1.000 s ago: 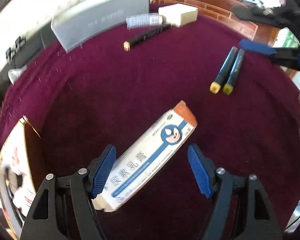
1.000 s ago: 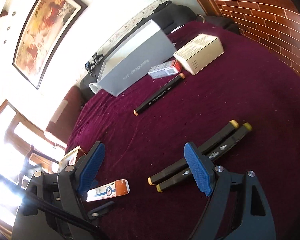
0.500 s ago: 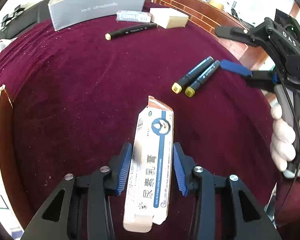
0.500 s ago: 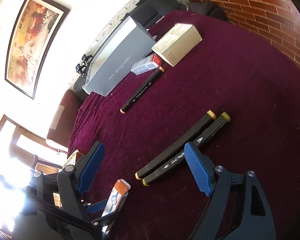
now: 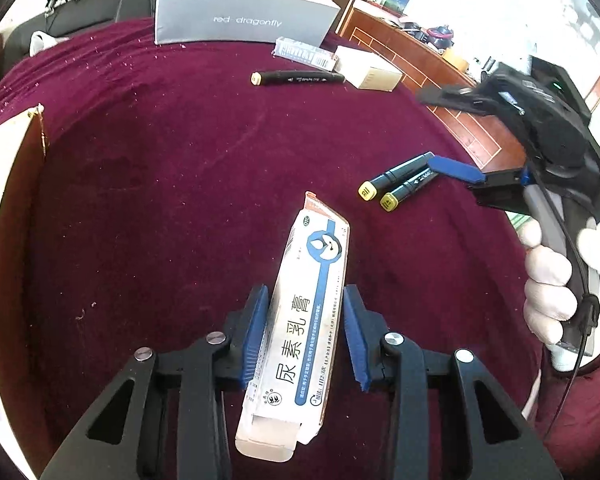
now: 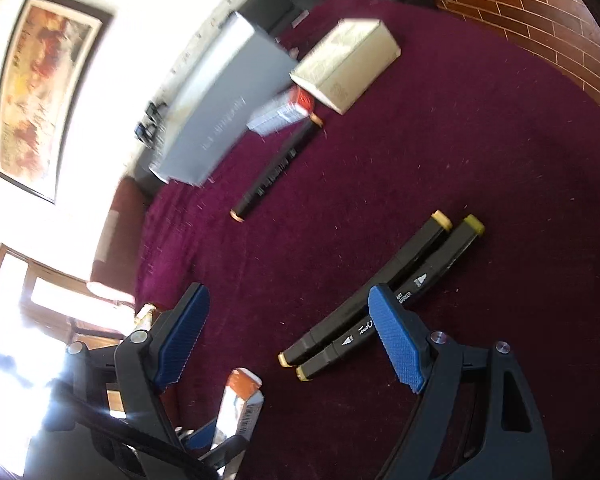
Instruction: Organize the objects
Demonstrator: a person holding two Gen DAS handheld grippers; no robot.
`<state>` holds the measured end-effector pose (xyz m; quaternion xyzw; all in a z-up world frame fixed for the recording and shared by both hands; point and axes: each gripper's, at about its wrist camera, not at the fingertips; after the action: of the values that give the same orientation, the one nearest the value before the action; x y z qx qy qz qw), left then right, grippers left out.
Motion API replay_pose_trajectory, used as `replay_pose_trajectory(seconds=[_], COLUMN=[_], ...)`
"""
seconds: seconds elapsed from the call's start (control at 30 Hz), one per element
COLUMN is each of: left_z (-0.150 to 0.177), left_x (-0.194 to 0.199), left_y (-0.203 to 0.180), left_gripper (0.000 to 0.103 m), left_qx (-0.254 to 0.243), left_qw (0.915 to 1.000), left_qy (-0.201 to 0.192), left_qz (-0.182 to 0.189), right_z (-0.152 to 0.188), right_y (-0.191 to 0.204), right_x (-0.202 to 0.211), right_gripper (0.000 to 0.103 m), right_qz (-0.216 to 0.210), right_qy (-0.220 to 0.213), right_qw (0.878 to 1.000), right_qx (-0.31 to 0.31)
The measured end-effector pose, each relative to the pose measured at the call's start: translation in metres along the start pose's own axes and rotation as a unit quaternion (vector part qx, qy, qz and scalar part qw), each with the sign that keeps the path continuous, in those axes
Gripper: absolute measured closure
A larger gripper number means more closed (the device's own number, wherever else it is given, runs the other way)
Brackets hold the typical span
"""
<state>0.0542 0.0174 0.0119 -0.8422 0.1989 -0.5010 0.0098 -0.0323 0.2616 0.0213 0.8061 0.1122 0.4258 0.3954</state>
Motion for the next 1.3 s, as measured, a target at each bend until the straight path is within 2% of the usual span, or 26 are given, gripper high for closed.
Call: replay_pose_trajectory(seconds=[0.13, 0.23, 0.27, 0.37, 0.43, 0.53, 0.57, 0.63, 0.67, 0.7, 0.77, 0.83, 0.97, 1.07, 1.2, 1.3], left_z=[0.003, 0.004, 0.004, 0.006, 0.007, 0.009, 0.009, 0.008, 0.008, 0.008, 0.007, 0.007, 0.005, 0.003, 0.003, 0.004], left_x=[0.0, 0.0, 0.0, 0.001, 0.0, 0.001, 0.001, 0.001, 0.001, 0.001, 0.0, 0.0, 0.0, -0.001, -0.002, -0.002], left_y=[0.001, 0.005, 0.006, 0.006, 0.006, 0.008, 0.009, 0.011, 0.012, 0.013, 0.015, 0.017, 0.014, 0.01, 0.01, 0.009], left_gripper=[0.07, 0.07, 0.07, 0.068, 0.068, 0.068, 0.068, 0.068, 0.068, 0.068, 0.068, 0.068, 0.065, 0.063, 0.063, 0.063], left_qx=[-0.004, 0.007, 0.009, 0.007, 0.006, 0.007, 0.009, 0.012, 0.014, 0.016, 0.02, 0.026, 0.028, 0.024, 0.023, 0.021], left_qw=[0.9999, 0.9998, 0.9998, 0.9996, 0.9995, 0.9992, 0.9991, 0.9989, 0.9987, 0.9986, 0.9983, 0.998, 0.998, 0.9985, 0.9986, 0.9988], left_qy=[-0.011, -0.014, -0.015, -0.023, -0.029, -0.035, -0.036, -0.036, -0.036, -0.035, -0.034, -0.034, -0.03, -0.025, -0.026, -0.026], left_qz=[-0.002, 0.009, 0.011, 0.012, 0.012, 0.018, 0.022, 0.029, 0.033, 0.036, 0.042, 0.047, 0.047, 0.043, 0.04, 0.035], right_z=[-0.002, -0.003, -0.005, -0.009, -0.012, -0.015, -0.013, -0.005, -0.001, 0.002, 0.005, 0.008, 0.024, 0.035, 0.041, 0.034], right_y=[0.004, 0.009, 0.008, 0.004, 0.014, 0.028, 0.033, 0.047, 0.053, 0.056, 0.059, 0.058, 0.062, 0.07, 0.075, 0.071], right_x=[-0.002, 0.0, -0.004, -0.022, -0.03, -0.049, -0.055, -0.064, -0.062, -0.056, -0.042, -0.028, -0.015, -0.023, -0.037, -0.049], right_gripper=[0.021, 0.021, 0.021, 0.018, 0.018, 0.018, 0.018, 0.018, 0.018, 0.018, 0.018, 0.018, 0.02, 0.02, 0.02, 0.02], right_qz=[0.053, 0.14, 0.157, 0.147, 0.157, 0.144, 0.136, 0.073, 0.061, 0.067, 0.1, 0.13, 0.18, 0.183, 0.241, 0.245], right_qy=[0.002, -0.006, 0.003, 0.036, 0.032, 0.051, 0.062, 0.099, 0.099, 0.086, 0.053, 0.034, 0.033, 0.048, 0.049, 0.06], right_qw=[0.999, 0.99, 0.987, 0.988, 0.986, 0.986, 0.985, 0.986, 0.986, 0.986, 0.983, 0.978, 0.954, 0.94, 0.914, 0.917], right_qx=[0.005, 0.021, 0.024, 0.013, 0.036, 0.068, 0.081, 0.109, 0.119, 0.127, 0.142, 0.161, 0.236, 0.282, 0.323, 0.309])
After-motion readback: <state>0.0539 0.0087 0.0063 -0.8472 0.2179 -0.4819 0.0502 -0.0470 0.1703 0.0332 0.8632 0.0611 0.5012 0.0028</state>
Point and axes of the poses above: each gripper's, at about its wrist camera, not at the fingertips, and x roughly against the way its jaws point, y to its left, z to its underside, and after that the axes turned 5 degrees about -z, right-handed
